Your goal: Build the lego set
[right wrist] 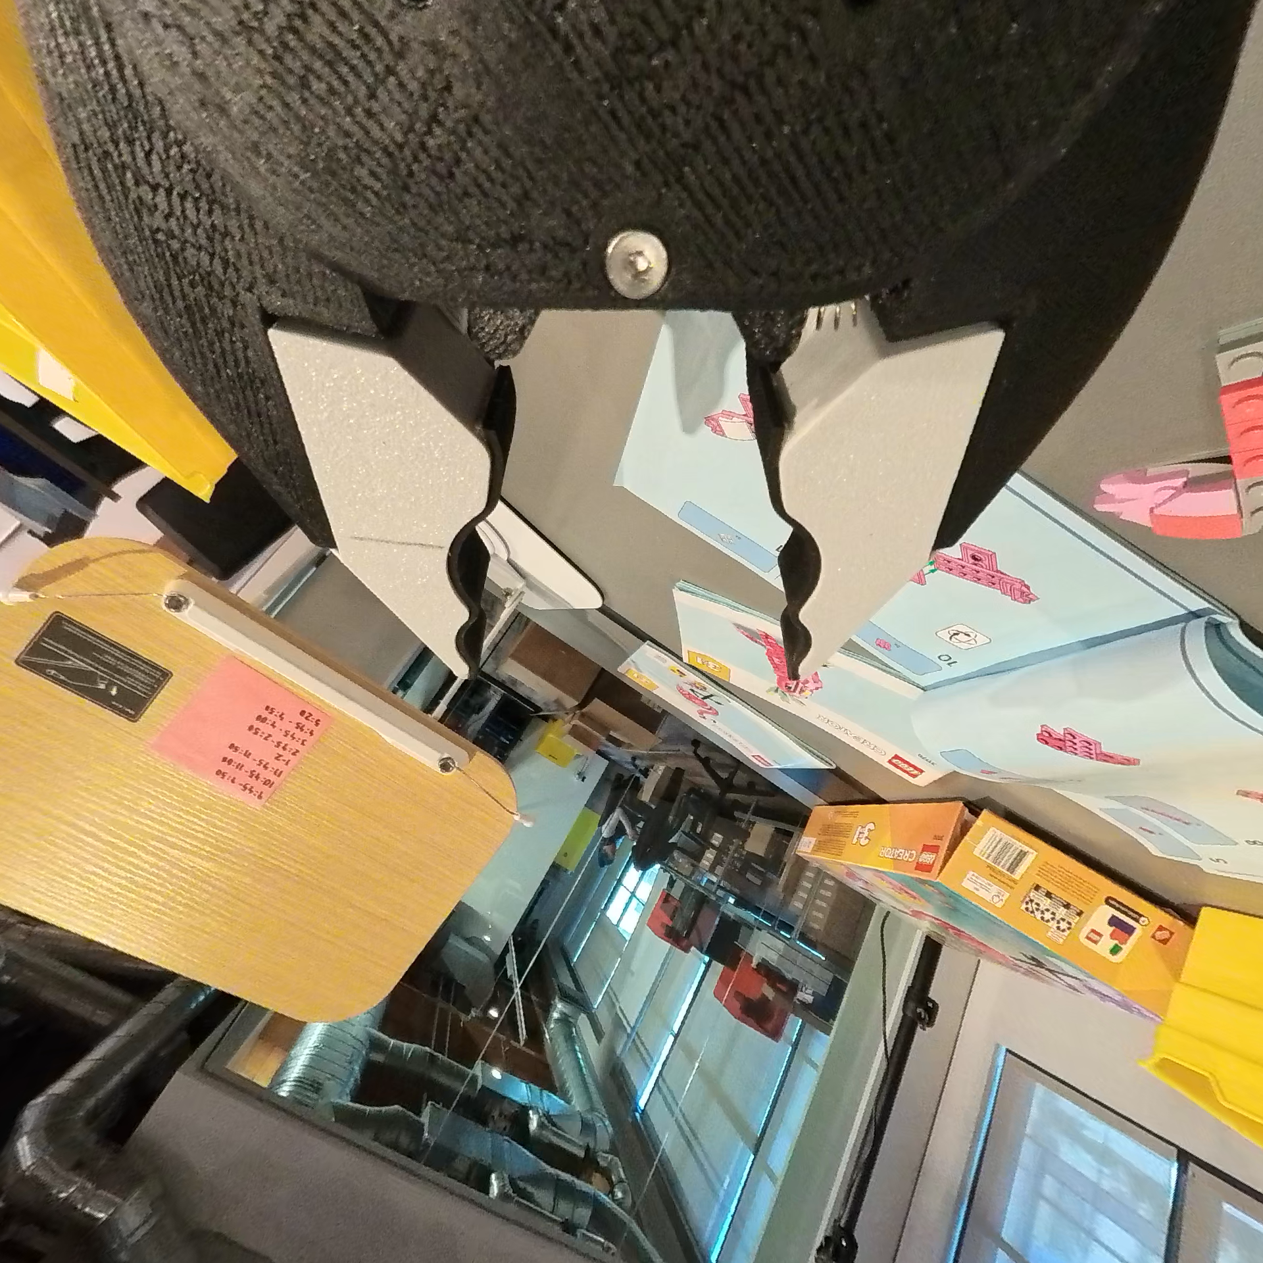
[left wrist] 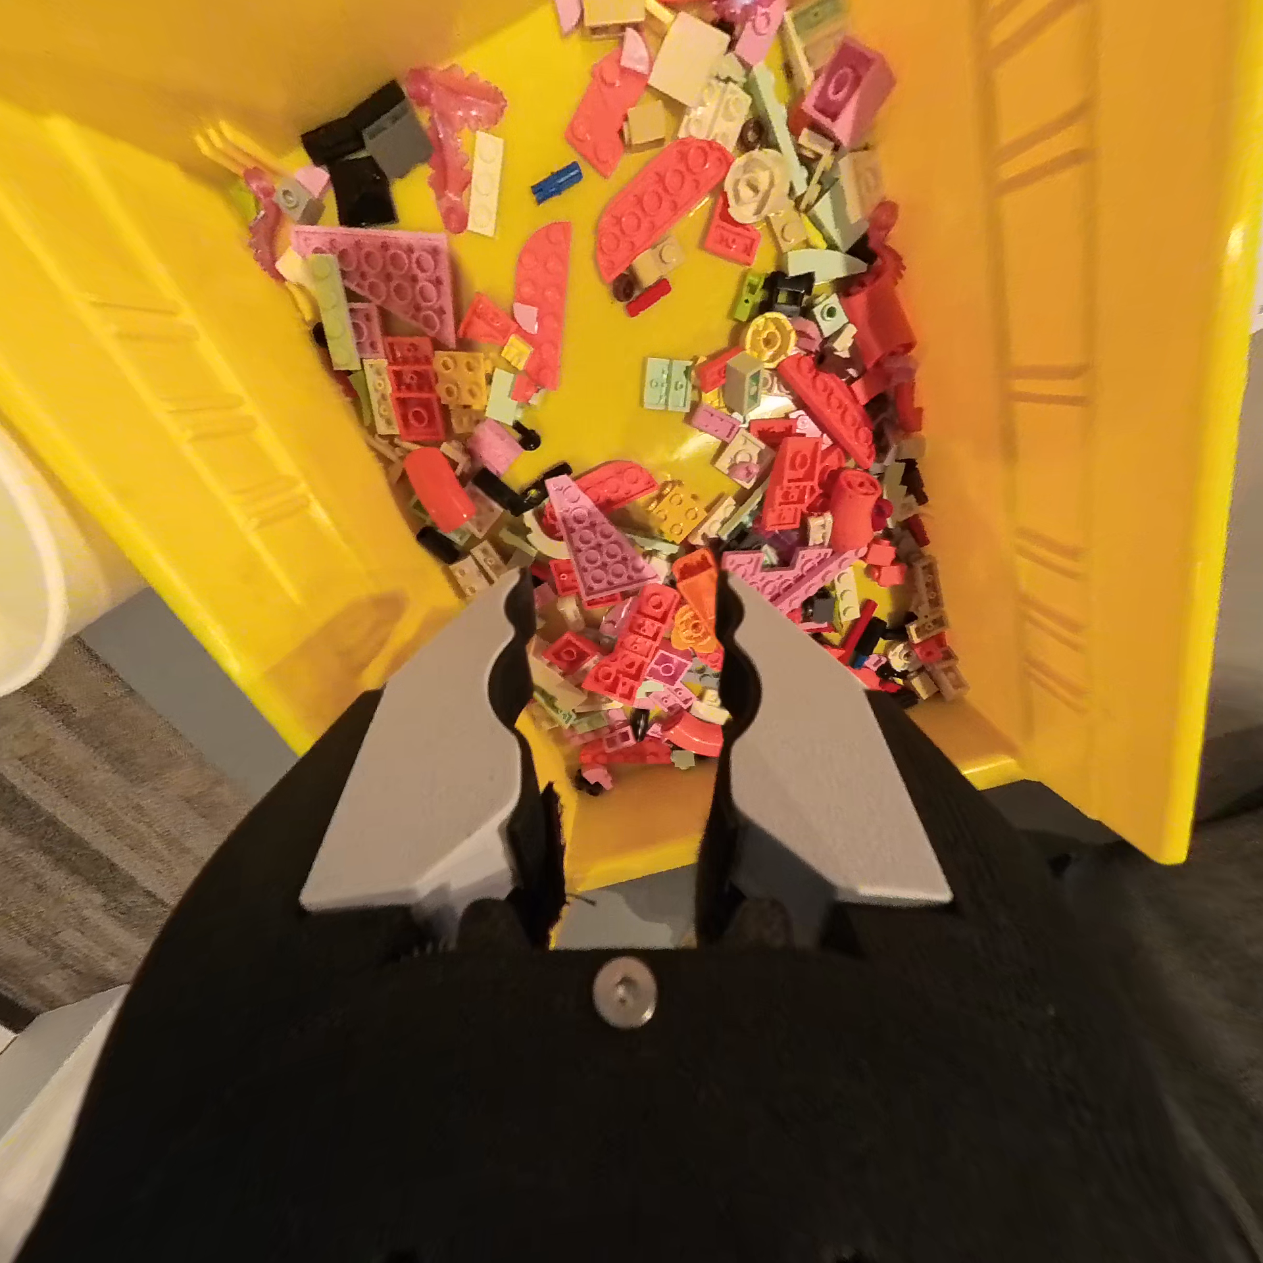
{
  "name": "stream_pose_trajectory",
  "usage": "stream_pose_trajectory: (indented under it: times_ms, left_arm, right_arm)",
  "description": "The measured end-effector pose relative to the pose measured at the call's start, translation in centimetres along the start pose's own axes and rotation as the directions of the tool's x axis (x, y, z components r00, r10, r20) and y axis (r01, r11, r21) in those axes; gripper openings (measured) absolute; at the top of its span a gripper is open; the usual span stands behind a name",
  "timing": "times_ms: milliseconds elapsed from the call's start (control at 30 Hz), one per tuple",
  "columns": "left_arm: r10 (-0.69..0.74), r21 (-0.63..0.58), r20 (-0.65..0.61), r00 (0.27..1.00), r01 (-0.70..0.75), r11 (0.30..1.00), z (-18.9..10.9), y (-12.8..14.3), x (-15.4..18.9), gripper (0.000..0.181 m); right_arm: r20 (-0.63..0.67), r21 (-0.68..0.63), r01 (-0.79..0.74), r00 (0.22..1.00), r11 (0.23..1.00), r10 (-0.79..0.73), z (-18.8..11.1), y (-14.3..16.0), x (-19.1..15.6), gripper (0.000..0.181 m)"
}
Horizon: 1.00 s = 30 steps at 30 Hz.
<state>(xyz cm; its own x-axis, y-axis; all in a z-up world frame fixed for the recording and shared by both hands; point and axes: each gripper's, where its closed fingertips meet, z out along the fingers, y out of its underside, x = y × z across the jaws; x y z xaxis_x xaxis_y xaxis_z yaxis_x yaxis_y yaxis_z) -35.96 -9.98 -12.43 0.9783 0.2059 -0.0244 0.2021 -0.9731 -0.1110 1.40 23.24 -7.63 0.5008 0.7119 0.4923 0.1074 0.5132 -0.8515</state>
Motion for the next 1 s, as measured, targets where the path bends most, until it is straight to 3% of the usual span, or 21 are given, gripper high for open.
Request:
stream_pose_trajectory:
  times_ms: [533, 1000]
  left_arm:
    - [0.004, 0.013, -0.005, 1.000, -0.003, 1.000, 0.0, -1.5, 1.7, 0.051]
    - [0.019, 0.009, 0.007, 1.000, -0.019, 1.000, -0.2, -0.5, 1.0, 0.050]
  right_arm:
    - [0.003, -0.003, 0.008, 1.000, 1.000, -0.008, 0.1, 0.1, -0.1, 0.086]
    - [0.011, -0.005, 0.017, 1.000, 1.000, -0.017, 0.2, 0.1, -0.4, 0.085]
